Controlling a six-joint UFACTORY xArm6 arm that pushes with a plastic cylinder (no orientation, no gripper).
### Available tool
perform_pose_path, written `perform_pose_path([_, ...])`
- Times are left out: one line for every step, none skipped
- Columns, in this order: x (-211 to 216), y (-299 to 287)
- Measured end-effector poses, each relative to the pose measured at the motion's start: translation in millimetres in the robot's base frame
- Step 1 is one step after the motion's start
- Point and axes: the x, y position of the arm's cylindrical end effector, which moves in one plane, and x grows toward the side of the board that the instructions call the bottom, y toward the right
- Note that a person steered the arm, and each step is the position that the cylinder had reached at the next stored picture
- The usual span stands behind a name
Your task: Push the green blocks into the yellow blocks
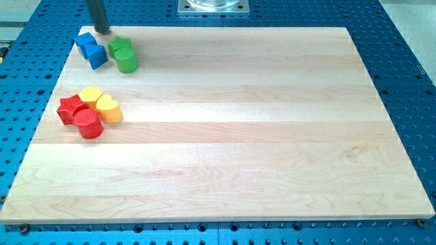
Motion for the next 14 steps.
perform_pose_path([2, 33])
perform_pose_path([28, 56])
perform_pose_path([45, 45])
perform_pose_path([45, 46])
perform_pose_path([56, 46])
perform_pose_path([86, 68])
perform_pose_path([86, 105])
perform_pose_path([89, 118])
perform_pose_path([108, 118])
perform_pose_path([128, 118])
perform_pose_path([148, 118])
perform_pose_path([179, 118])
perform_pose_path([205, 118])
perform_pose_path([210, 118])
